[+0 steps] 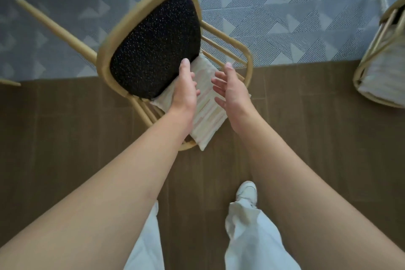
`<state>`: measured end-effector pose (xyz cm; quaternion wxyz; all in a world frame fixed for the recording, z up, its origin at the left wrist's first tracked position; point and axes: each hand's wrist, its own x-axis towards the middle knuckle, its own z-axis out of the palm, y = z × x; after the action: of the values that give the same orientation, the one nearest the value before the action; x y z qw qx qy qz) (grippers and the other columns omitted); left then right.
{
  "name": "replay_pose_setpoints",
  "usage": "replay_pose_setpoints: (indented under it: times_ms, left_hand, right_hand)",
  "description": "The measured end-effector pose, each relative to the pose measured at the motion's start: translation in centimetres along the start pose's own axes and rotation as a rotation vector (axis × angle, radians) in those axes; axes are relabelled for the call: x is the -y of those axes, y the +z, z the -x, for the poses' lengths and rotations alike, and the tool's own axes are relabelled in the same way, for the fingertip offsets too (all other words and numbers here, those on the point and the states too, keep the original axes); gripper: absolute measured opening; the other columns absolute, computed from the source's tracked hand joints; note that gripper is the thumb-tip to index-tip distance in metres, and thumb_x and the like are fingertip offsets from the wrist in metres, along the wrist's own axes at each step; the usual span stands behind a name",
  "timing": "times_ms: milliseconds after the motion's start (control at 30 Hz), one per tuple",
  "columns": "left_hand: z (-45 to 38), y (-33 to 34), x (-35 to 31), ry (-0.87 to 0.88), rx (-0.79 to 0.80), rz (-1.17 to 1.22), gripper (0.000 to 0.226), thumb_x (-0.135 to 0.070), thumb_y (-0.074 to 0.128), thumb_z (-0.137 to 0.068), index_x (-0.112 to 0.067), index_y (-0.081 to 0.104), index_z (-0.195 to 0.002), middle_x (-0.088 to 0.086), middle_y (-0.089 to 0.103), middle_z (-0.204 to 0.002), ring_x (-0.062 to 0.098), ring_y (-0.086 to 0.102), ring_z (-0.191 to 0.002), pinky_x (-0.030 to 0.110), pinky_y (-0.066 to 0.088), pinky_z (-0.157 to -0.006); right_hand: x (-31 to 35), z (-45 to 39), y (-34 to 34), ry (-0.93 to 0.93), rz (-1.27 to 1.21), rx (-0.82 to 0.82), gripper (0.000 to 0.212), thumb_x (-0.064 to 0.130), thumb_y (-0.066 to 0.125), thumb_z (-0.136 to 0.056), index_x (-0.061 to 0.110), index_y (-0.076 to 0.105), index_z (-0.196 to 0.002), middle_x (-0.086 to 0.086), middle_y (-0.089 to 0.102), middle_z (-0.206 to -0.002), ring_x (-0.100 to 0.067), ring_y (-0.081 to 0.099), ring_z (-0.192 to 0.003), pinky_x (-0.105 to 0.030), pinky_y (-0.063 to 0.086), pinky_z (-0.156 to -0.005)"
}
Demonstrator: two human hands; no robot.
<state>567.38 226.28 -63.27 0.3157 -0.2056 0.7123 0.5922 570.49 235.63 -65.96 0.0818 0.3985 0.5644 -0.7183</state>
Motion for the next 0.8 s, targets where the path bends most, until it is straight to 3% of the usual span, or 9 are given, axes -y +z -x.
replay_pose_setpoints:
  times_ms: [267, 367, 667, 800]
  left_hand:
    - [2.6, 1.1, 7.1, -0.161, -0.099, 0.137, 0.069, -0.065, 0.023, -0.102, -0.019, 0.046, -0.148, 0.005, 0.051, -0.146, 0.019, 0.054, -0.126, 0.038, 0.039, -0.101]
    - [1.4, 1.5, 10.3, -0.190, -0.107, 0.166, 0.069, -0.064, 0.024, -0.103, -0.019, 0.044, -0.150, 0.004, 0.051, -0.148, 0.020, 0.054, -0.128, 0.044, 0.038, -0.114]
    - [-11.3, 6.3, 23.8, -0.286, -0.095, 0.434, 0.070, -0.067, 0.030, -0.100, -0.019, 0.045, -0.149, 0.006, 0.053, -0.146, 0.023, 0.055, -0.128, 0.050, 0.036, -0.115]
    - [-18.5, 8.8, 30.0, -0.372, -0.086, 0.625, 0.082, -0.073, 0.043, -0.093, -0.017, 0.038, -0.153, 0.011, 0.048, -0.151, 0.028, 0.050, -0.136, 0.052, 0.037, -0.115]
  right_hand:
    - [-4.8, 1.0, -2.8, 0.114, 0.044, 0.048, 0.058, 0.050, 0.035, -0.105, 0.011, 0.048, -0.146, -0.004, 0.058, -0.140, -0.018, 0.054, -0.128, -0.046, 0.038, -0.115]
    - [-7.6, -0.3, -2.7, 0.127, 0.060, 0.045, 0.057, 0.050, 0.036, -0.104, 0.013, 0.051, -0.144, -0.003, 0.059, -0.136, -0.016, 0.056, -0.124, -0.044, 0.039, -0.114]
    - [-21.3, -13.9, -4.8, 0.124, 0.002, -0.069, 0.040, 0.050, 0.045, -0.101, 0.022, 0.054, -0.127, 0.001, 0.063, -0.124, -0.015, 0.059, -0.117, -0.042, 0.045, -0.109]
    - [-27.2, -21.0, -6.5, 0.120, -0.043, -0.140, 0.044, 0.048, 0.046, -0.102, 0.017, 0.050, -0.133, 0.006, 0.065, -0.113, -0.006, 0.061, -0.103, -0.033, 0.049, -0.095]
